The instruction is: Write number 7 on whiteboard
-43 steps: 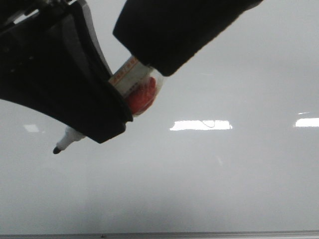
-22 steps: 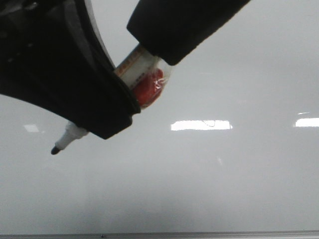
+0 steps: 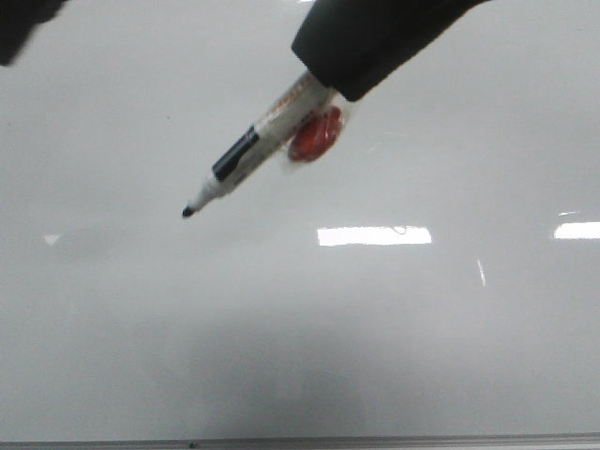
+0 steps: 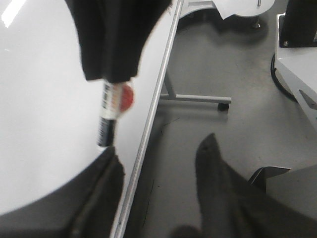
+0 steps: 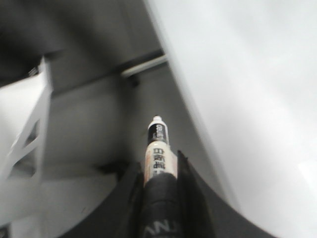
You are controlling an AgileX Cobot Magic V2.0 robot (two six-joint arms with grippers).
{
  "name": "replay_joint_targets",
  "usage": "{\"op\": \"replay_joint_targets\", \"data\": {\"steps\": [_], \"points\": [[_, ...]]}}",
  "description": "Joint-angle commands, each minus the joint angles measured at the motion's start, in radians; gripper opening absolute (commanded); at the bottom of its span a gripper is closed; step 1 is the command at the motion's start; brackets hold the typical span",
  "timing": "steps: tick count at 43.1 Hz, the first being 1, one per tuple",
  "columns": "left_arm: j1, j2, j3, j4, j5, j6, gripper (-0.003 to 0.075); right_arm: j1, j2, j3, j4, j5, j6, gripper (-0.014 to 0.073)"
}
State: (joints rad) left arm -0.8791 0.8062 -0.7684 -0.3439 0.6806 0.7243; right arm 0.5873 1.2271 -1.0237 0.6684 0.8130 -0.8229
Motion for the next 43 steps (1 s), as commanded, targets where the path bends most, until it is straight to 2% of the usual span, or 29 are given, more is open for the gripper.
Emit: {"op": "replay_joint_targets", "data": {"steps": [1,2,3,12,20,31,43], "points": [[0.009,-0.122,0.042,-0.026,-0.052,-0.057,0.0066,-0.015,-0.022,-0.027,0.057,-0.151,0.016,-0.0064],[0.009,-0.156,0.057,-0.031,-0.052,-0.058,0.0007,-0.015,-0.022,-0.027,0.064,-0.171,0.016,-0.0064],[0.009,-0.181,0.075,-0.035,-0.05,-0.058,-0.0018,-0.015,-0.022,-0.027,0.069,-0.196,0.016,-0.0064],[0.009,-0.364,0.168,-0.073,-0.051,-0.087,-0.002,-0.014,0.039,-0.031,0.148,-0.304,0.015,-0.0069],[0.009,-0.393,0.17,-0.073,-0.052,-0.087,-0.002,-0.014,0.191,-0.092,0.151,-0.418,0.015,-0.0069],[0.009,-0.393,0.17,-0.073,-0.052,-0.087,-0.002,-0.014,0.378,-0.237,0.151,-0.426,0.015,-0.0069],[0.009,-0.393,0.17,-0.073,-0.052,-0.087,-0.002,-0.035,0.4,-0.249,0.147,-0.444,0.015,-0.0069]]}}
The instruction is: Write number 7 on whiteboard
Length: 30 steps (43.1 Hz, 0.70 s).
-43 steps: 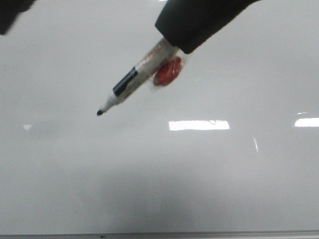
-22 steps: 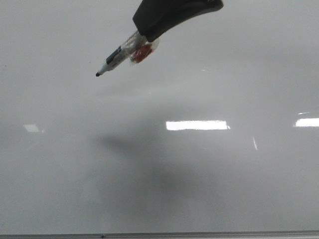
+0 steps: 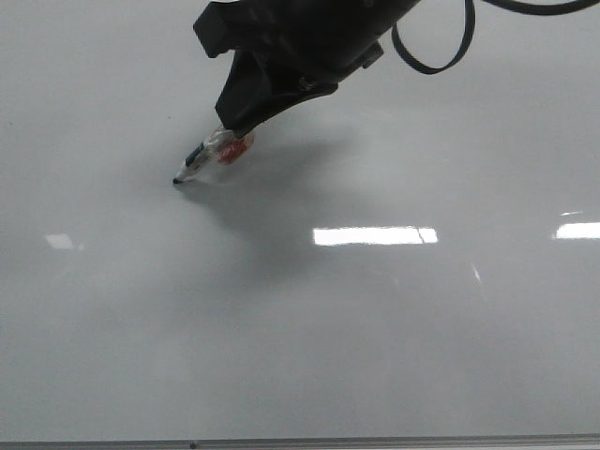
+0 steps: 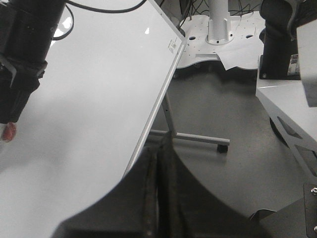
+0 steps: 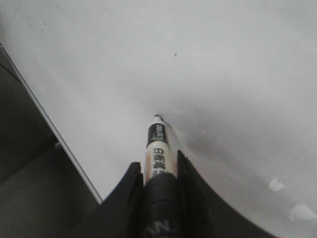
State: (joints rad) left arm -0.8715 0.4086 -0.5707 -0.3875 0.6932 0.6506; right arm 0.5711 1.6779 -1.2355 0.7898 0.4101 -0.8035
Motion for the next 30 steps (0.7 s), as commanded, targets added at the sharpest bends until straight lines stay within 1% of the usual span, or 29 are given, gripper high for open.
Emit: {"op": "replay_joint_targets", "data": {"steps": [1,7,13,16,22,30], "points": [[0.001,0.004,-0.027,-0.029,-0.065,-0.013,-0.002,-0.029,-0.053,-0.037,0.024,-0.036,-0.004,-0.0069],[0.001,0.004,-0.027,-0.029,-0.065,-0.013,-0.002,-0.101,-0.079,-0.028,0.014,0.019,-0.004,-0.0069],[0.001,0.004,-0.027,-0.029,-0.067,-0.013,-0.002,-0.181,-0.127,0.007,0.007,0.044,-0.007,-0.0069],[0.001,0.004,-0.027,-0.029,-0.069,-0.013,-0.002,-0.204,-0.14,0.02,0.007,0.061,-0.016,-0.0069],[0.001,0.004,-0.027,-0.029,-0.069,-0.013,-0.002,-0.198,-0.13,0.048,0.007,0.081,-0.027,-0.0069],[0.001,0.004,-0.027,-0.029,-0.069,-0.013,-0.002,-0.135,-0.068,0.122,0.007,0.046,-0.027,-0.0069]]}}
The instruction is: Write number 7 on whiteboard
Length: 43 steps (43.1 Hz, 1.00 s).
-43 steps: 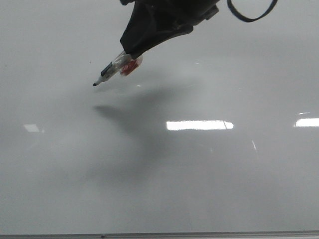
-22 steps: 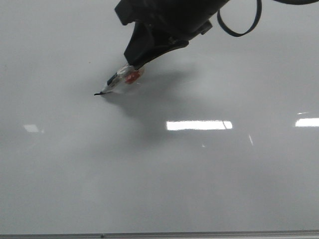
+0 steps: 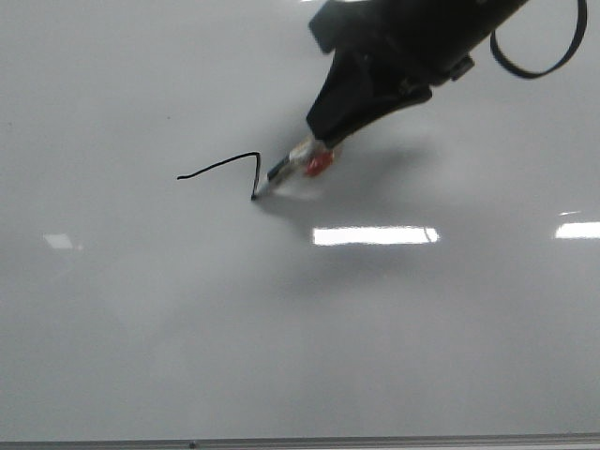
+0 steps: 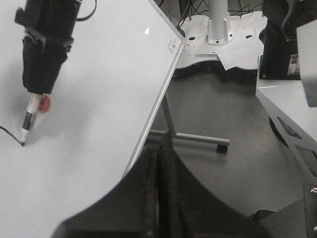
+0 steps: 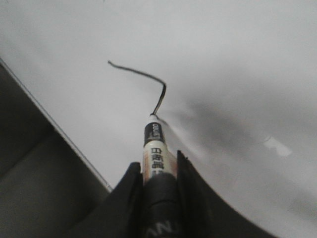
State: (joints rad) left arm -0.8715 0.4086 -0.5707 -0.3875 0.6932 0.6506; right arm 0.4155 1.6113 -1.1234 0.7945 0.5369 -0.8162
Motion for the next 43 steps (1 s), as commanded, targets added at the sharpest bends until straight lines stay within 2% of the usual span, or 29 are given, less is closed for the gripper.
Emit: {"op": "replay_joint_targets", "data": {"steps": [1,8,22,26,32,34,43], "points": [[0.001,0.004,-0.027,-0.029,-0.069,-0.013,-0.002,0.025,0.009,0.017,0.004,-0.088,-0.014,-0.0069],[0.001,0.004,-0.027,-0.029,-0.071,-0.013,-0.002,0.07,0.058,0.028,0.009,-0.08,-0.033,-0.0069],[0.0,0.037,-0.027,-0.057,-0.087,-0.022,-0.0012,0.186,-0.182,0.028,0.011,0.192,-0.339,-0.0069],[0.0,0.11,-0.027,-0.055,-0.085,-0.034,0.007,0.228,-0.228,0.028,-0.01,0.228,-0.37,-0.0069],[0.0,0.231,-0.048,-0.054,-0.088,-0.034,0.0285,0.285,-0.282,0.028,-0.018,0.255,-0.37,-0.0069],[0.0,0.27,-0.061,-0.046,-0.088,-0.034,0.0327,0.302,-0.297,0.028,-0.018,0.259,-0.37,-0.0069],[0.0,0.401,-0.102,0.025,-0.089,-0.032,0.0332,0.372,-0.321,0.009,-0.018,0.305,-0.37,-0.0069]]}}
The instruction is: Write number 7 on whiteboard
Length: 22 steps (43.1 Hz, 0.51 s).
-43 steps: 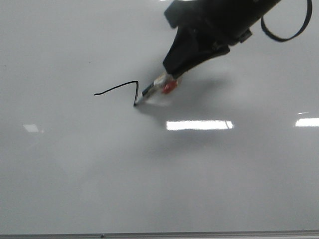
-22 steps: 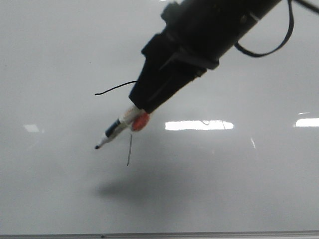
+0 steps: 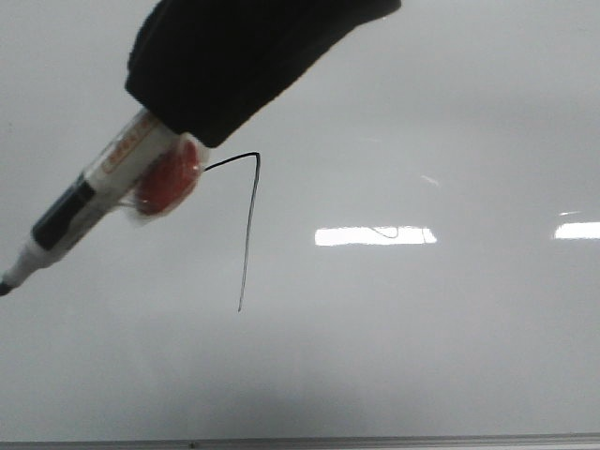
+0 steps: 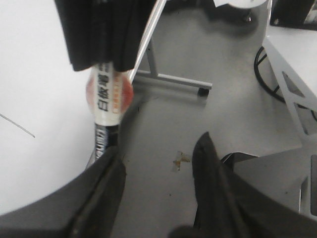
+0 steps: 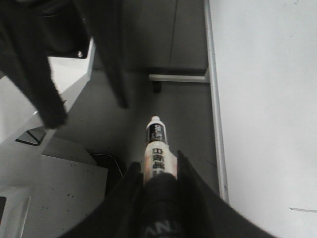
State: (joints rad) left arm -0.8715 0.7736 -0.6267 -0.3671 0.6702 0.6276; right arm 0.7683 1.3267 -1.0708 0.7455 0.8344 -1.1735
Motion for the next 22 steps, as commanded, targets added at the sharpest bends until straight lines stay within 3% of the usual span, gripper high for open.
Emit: {"op": "replay_joint_targets", "data": {"steps": [1,13,22], "points": [[0.0,0.046,-0.05,0.007,-0.066,-0.009,0.0332,0.026,-0.036,-0.046,0.032,0.01,-0.012,-0.0069],[0.0,0.093,-0.052,0.025,-0.076,-0.009,0.0321,0.059,-0.036,-0.077,0.032,0.035,-0.012,-0.0069],[0.0,0.088,-0.052,0.027,-0.076,-0.009,0.0104,0.059,-0.036,-0.077,0.031,0.043,-0.012,-0.0069]]}}
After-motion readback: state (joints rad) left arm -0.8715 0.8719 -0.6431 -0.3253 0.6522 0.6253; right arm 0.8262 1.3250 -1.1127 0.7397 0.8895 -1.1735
